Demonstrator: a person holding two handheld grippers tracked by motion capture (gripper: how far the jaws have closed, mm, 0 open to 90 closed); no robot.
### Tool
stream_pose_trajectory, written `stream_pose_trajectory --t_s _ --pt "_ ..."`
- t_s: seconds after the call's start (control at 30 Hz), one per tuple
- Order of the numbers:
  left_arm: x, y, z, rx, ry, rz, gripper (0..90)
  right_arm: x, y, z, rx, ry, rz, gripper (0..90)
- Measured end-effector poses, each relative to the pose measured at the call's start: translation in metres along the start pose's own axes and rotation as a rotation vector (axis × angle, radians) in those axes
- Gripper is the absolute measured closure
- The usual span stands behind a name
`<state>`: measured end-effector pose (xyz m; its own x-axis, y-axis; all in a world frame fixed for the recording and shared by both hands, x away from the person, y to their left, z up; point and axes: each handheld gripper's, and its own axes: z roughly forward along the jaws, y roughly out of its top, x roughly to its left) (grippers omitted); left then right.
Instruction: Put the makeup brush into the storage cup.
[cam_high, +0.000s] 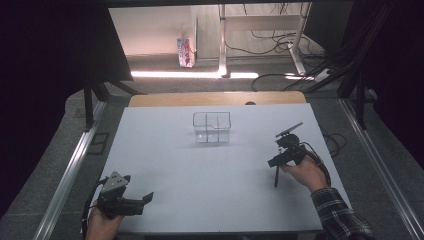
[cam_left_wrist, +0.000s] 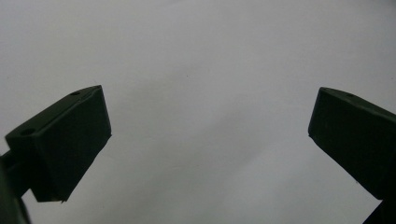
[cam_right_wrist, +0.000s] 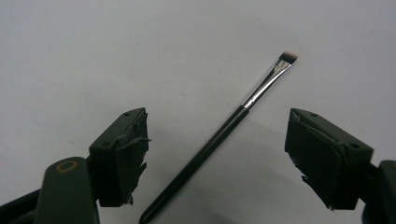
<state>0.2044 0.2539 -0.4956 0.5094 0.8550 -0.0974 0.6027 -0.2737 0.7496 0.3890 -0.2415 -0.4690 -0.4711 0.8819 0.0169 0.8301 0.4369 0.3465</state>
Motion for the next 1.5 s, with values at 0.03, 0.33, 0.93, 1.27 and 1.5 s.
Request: stream_pose_trajectory --t_s 0.03,0.33,0.93,1.27,1.5 --pt "0.000 0.000 0.000 0.000 0.000 0.000 0.0 0.000 0.000 0.001 0.005 -0.002 -0.001 23.3" --pt "0.000 0.000 0.000 0.002 0.001 0.001 0.0 0.000 -0.006 0.016 0.034 -0.007 -0.004 27.7" --pt "0.000 0.000 0.000 0.002 0.001 0.002 0.0 -0.003 -0.013 0.018 0.103 -0.027 -0.023 83.8" --pt "0.000 0.000 0.000 0.000 0.000 -0.003 0.0 -0.018 -0.023 0.016 0.030 0.076 0.045 84.1" --pt "-0.001 0.000 0.000 -0.010 -0.011 0.011 0.0 -0.024 -0.029 0.013 -0.006 0.095 0.050 84.1"
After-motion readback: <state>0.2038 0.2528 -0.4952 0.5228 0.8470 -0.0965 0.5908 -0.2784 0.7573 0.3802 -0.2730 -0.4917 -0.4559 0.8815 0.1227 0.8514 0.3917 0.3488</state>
